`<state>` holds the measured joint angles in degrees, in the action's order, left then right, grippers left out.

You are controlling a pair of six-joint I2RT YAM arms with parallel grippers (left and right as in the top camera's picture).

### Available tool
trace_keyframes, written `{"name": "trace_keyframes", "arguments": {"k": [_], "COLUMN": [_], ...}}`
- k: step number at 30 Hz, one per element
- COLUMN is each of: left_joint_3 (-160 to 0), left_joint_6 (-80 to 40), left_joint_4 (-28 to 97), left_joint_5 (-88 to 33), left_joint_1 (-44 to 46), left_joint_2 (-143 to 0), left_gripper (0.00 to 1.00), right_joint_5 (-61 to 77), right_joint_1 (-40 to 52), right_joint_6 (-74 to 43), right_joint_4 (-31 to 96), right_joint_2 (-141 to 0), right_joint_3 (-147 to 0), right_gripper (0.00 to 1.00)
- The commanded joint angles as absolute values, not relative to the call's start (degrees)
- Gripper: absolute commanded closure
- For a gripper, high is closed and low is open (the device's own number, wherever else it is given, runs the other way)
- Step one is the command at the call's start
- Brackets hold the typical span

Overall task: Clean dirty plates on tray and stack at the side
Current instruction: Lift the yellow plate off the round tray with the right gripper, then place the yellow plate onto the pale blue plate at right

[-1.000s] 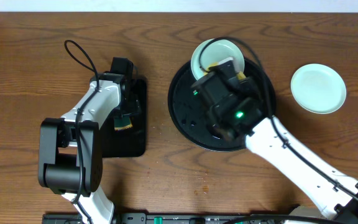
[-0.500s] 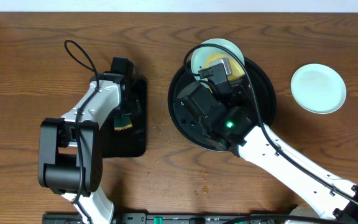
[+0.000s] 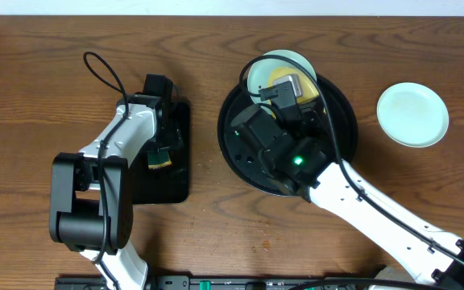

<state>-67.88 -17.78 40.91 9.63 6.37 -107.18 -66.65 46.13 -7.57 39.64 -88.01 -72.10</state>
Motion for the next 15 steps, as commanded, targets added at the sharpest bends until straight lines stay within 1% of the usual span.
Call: {"name": "trace_keyframes", "arguments": {"k": [1, 2, 6, 9, 11, 13, 15], "left_joint_3": [-67.5, -67.5, -67.5, -67.5, -67.5, -67.5, -67.5], "left_joint_6": [-17.3, -17.3, -17.3, -17.3, -17.3, -17.3, -17.3], "left_joint_4": [41.1, 41.1, 41.1, 41.1, 41.1, 41.1, 41.1], "left_joint_5": [10.8, 10.8, 10.8, 10.8, 10.8, 10.8, 10.8], "left_joint_1": [6.1, 6.1, 6.1, 6.1, 6.1, 6.1, 6.1], "left_joint_2": [-107.3, -107.3, -107.3, -107.3, -107.3, -107.3, -107.3], "left_gripper": [0.09, 0.09, 0.09, 0.09, 0.09, 0.09, 0.09], "right_joint_5": [-57.5, -54.7, -55.8, -48.8, -50.6, -55.1, -53.2], "right_joint_1": [43.6, 43.4, 41.7, 40.8, 40.5, 39.3, 37.3], "right_joint_6": [-11.5, -10.9, -11.9, -12.0, -10.4, -11.9, -13.0], "right_joint_4": [39.7, 40.2, 41.4, 40.3, 41.4, 42.2, 41.7], "right_joint_2": [-87.2, -87.2, -87.2, -87.2, -87.2, -87.2, -87.2], "right_joint_3": [-73.4, -73.4, -73.4, -73.4, -73.4, -73.4, -73.4], "right_gripper": [0.99, 0.99, 0.99, 0.99, 0.99, 0.99, 0.99]}}
